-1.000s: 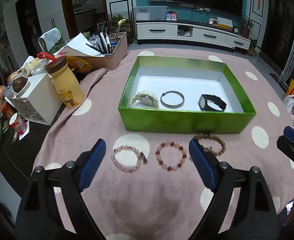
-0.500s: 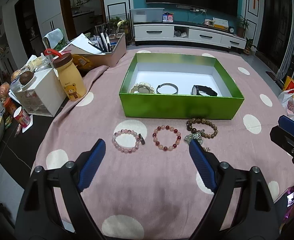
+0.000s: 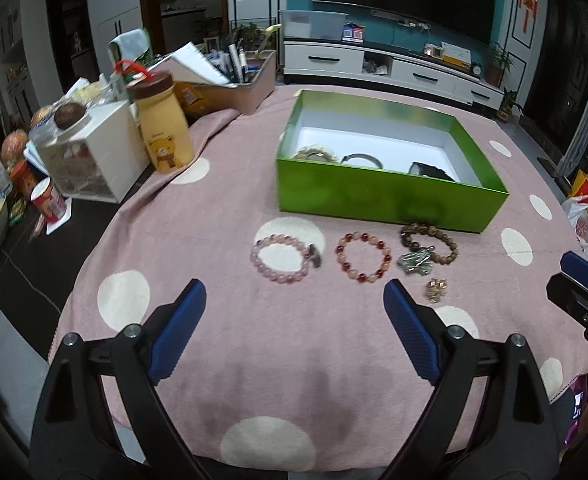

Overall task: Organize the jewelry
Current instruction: 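Withdraw both open tools from the box back over the table, then grasp the pink bead bracelet with the left tool while the right tool grasps the gold charm, then carry the pink bracelet and gold charm over the green box with both tools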

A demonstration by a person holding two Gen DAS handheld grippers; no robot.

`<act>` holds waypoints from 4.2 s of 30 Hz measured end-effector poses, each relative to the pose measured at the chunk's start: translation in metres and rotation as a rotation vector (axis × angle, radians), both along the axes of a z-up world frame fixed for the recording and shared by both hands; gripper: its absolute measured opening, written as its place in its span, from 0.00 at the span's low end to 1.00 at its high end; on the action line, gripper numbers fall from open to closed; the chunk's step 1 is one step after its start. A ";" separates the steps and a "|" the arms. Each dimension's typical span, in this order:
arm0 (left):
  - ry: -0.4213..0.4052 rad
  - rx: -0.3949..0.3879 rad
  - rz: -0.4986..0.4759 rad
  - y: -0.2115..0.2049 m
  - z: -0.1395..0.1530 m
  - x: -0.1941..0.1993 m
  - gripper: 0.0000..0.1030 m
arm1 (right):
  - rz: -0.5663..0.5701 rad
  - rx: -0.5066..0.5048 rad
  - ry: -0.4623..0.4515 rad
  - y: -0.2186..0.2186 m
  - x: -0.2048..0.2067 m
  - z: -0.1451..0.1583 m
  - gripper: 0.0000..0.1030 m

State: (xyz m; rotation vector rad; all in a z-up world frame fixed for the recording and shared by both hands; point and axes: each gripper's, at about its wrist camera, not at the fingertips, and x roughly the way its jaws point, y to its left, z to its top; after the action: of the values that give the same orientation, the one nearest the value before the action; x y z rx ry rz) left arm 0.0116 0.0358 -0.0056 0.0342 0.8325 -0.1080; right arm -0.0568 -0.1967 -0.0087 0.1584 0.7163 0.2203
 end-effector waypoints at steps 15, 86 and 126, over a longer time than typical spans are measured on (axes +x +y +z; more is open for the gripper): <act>0.068 -0.069 0.045 0.033 -0.036 0.005 0.89 | 0.043 0.004 0.114 0.011 0.011 -0.044 0.65; -0.050 -0.095 -0.031 0.007 -0.002 0.052 0.07 | 0.099 -0.102 0.042 0.027 0.052 -0.044 0.13; -0.019 -0.134 -0.229 -0.100 0.061 0.169 0.07 | -0.010 -0.017 -0.035 -0.037 0.166 0.027 0.13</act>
State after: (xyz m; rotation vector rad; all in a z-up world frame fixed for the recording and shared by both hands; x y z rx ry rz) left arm 0.1802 -0.0646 0.0555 0.0042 0.7988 -0.3782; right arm 0.1096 -0.2341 0.0184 0.1420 0.6822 0.2067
